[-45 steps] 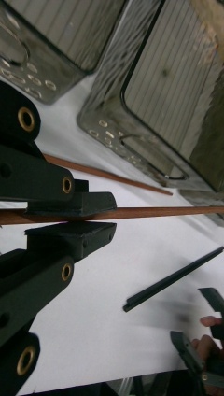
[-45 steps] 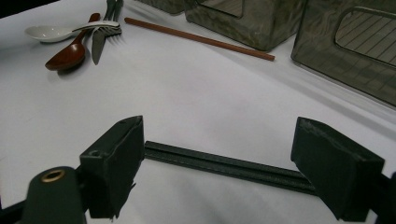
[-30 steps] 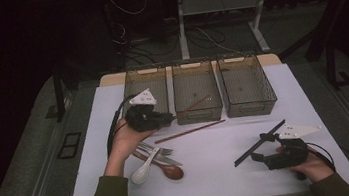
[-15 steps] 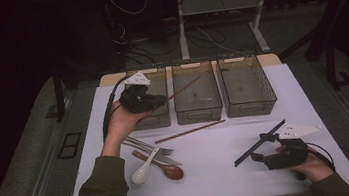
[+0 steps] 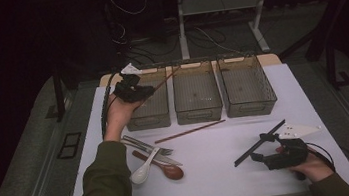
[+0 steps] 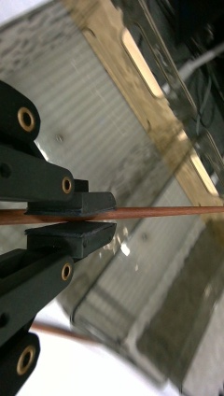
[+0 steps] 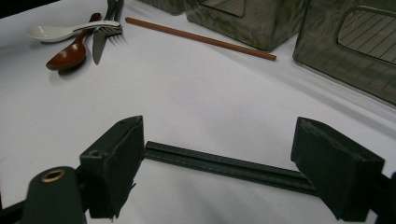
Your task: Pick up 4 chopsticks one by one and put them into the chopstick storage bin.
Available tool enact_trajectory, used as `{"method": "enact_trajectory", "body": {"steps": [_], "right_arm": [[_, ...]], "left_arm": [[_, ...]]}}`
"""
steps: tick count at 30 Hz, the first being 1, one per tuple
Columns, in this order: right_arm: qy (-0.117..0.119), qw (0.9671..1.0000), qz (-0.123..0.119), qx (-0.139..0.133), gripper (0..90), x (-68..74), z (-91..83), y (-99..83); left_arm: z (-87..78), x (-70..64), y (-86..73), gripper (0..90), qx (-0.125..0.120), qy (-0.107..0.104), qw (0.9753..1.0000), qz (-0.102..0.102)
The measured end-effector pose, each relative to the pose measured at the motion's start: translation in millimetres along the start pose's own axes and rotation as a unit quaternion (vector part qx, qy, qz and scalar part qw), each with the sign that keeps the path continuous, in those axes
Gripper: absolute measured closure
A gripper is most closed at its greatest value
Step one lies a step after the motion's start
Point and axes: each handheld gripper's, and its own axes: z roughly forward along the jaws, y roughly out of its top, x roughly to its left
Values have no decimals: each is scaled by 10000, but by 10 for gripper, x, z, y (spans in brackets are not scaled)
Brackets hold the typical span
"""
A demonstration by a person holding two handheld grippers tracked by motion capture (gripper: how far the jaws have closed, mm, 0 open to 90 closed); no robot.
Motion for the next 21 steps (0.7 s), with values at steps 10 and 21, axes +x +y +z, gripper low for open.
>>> {"method": "enact_trajectory", "body": {"steps": [10,21], "right_arm": [[4,10000,3,-1,171,-3,-4,-2],[6,10000,5,-12,171,-4,-12,-4]], "left_arm": [[186,217,-114,834,118,558,9974,-447],[321,324,-196,833,346,806,9938,-684]]}}
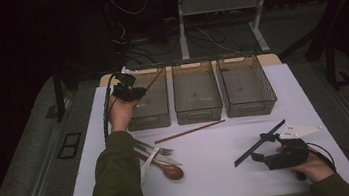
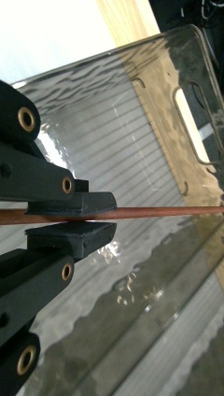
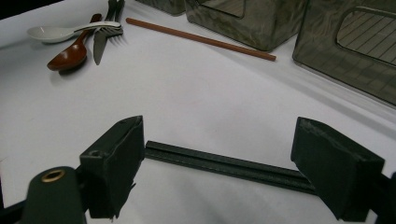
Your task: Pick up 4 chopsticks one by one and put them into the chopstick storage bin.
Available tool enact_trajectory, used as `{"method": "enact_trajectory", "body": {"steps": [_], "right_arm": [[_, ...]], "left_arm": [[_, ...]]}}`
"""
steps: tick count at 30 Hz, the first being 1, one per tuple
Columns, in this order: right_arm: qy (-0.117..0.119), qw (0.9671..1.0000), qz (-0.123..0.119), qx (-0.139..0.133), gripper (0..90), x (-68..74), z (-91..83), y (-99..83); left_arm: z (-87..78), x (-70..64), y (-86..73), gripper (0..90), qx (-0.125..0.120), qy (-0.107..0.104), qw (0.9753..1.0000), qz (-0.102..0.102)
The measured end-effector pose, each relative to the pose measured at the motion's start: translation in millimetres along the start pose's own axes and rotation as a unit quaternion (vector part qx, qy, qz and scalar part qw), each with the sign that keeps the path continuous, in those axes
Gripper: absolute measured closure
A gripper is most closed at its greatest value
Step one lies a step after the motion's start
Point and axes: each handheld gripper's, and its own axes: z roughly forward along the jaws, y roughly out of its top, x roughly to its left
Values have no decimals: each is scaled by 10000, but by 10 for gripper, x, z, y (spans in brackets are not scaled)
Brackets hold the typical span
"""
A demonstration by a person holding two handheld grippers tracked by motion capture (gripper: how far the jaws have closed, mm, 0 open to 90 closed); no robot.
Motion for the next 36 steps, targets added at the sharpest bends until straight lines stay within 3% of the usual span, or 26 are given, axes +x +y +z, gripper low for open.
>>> {"method": "enact_trajectory", "body": {"steps": [6,8,10,11,12,16,20,25,30,33,36], "right_arm": [[4,10000,-2,0,172,-1,0,0],[4,10000,-1,-1,171,-1,0,0],[7,10000,-1,0,171,0,0,0],[6,10000,-2,0,171,0,0,0],[13,10000,-3,-11,171,1,-3,0],[3,10000,-2,-5,171,-6,-1,-1],[8,10000,-2,-3,171,-1,-1,0],[2,10000,-4,4,171,-5,-5,-1],[2,10000,-7,5,171,-4,-4,0],[2,10000,-4,4,171,-3,-4,0],[5,10000,-3,15,171,0,-1,0]], "left_arm": [[44,7,-27,833,61,-38,9999,-135],[80,23,-34,832,124,-262,9991,-303],[100,24,-48,823,188,-177,9993,-265],[98,24,-51,806,137,-182,9993,-308],[93,21,-51,734,72,-230,9991,-356],[70,-10,-21,684,-50,-243,9994,-236],[35,-31,4,636,-183,-332,9991,-192],[-32,-77,16,567,-282,-506,9983,12],[-148,-153,29,501,-519,-751,9957,142],[-218,-209,39,448,-538,-892,9941,286],[-293,-276,40,418,-655,-1071,9914,359]]}}
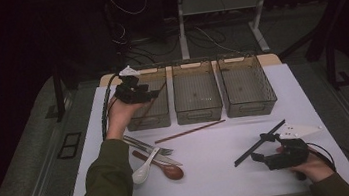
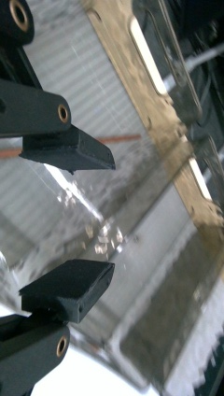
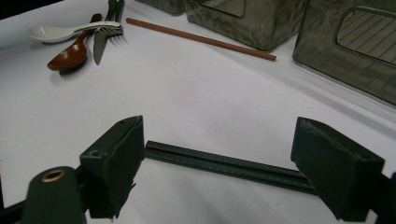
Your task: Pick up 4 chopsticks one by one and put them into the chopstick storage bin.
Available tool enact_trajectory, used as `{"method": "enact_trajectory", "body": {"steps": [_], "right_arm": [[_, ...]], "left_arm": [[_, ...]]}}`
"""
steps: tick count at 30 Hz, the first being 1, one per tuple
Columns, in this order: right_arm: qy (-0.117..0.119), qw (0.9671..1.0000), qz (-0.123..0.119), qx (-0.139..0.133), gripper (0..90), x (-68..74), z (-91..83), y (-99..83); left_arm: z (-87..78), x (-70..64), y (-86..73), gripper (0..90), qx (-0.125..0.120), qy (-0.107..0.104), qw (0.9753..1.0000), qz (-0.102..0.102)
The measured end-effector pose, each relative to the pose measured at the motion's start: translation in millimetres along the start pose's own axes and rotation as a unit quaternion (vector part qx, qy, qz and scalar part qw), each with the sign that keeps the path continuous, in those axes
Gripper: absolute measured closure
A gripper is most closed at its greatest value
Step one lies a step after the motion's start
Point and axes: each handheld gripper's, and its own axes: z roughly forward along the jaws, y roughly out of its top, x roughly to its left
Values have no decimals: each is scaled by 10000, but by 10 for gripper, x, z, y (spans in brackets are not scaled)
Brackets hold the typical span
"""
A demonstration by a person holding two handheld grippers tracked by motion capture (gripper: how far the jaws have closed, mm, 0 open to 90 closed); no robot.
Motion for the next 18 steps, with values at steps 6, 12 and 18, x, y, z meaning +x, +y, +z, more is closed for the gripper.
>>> {"method": "enact_trajectory", "body": {"steps": [6,12,18], "right_arm": [[-6,10000,4,-2,171,0,0,-1],[3,10000,0,1,171,4,1,0],[0,10000,-9,0,171,5,3,0]], "left_arm": [[-81,-204,-21,363,-144,-344,9991,199],[-133,-434,-78,317,-221,-607,9971,401],[-110,-655,-149,278,-277,-823,9946,571]]}}
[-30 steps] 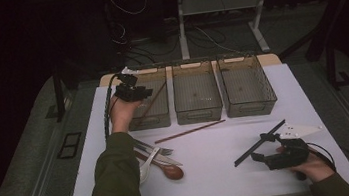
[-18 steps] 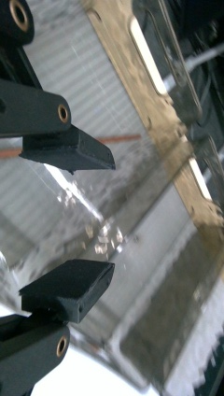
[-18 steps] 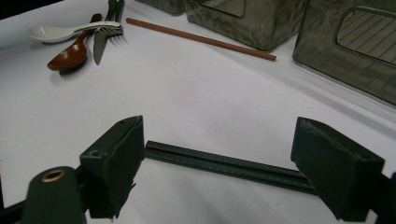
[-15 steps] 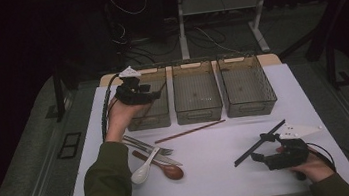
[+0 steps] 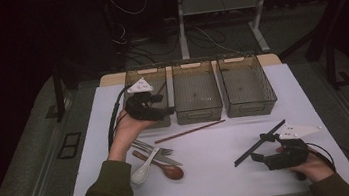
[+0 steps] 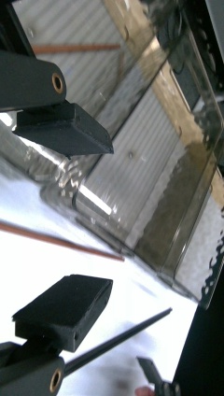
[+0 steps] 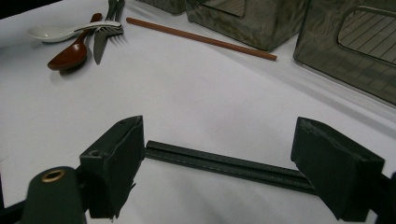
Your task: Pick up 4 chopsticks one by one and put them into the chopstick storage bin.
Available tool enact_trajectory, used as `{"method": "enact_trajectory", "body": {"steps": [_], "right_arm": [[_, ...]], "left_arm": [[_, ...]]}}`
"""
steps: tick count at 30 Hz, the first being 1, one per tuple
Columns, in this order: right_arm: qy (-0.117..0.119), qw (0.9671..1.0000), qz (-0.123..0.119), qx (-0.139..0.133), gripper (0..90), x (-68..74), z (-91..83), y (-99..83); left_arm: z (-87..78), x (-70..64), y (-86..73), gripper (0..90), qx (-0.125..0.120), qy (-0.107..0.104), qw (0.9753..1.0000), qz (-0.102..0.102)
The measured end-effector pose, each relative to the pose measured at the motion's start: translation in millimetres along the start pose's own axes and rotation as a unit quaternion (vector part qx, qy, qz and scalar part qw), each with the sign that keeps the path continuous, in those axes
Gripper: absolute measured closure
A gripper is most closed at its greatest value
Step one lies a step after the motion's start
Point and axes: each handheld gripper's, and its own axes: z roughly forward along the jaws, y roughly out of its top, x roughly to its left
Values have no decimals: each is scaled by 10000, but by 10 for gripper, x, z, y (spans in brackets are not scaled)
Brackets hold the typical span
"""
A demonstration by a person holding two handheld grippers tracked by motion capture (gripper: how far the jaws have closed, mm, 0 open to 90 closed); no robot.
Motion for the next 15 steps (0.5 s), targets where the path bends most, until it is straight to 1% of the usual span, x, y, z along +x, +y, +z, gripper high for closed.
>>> {"method": "enact_trajectory", "body": {"steps": [7,8,12,14,15], "right_arm": [[24,10000,-25,0,164,13,17,2],[21,10000,-14,10,144,20,26,3],[10,10000,-48,73,133,60,97,0],[2,9999,-91,91,128,87,129,3],[12,9999,-115,83,120,93,142,6]], "left_arm": [[118,-168,-123,259,50,-164,9998,130],[140,-182,-144,258,59,-172,9997,147],[227,-222,-230,258,94,-230,9996,148],[269,-241,-254,255,187,-260,9993,197],[280,-250,-264,251,188,-265,9992,227]]}}
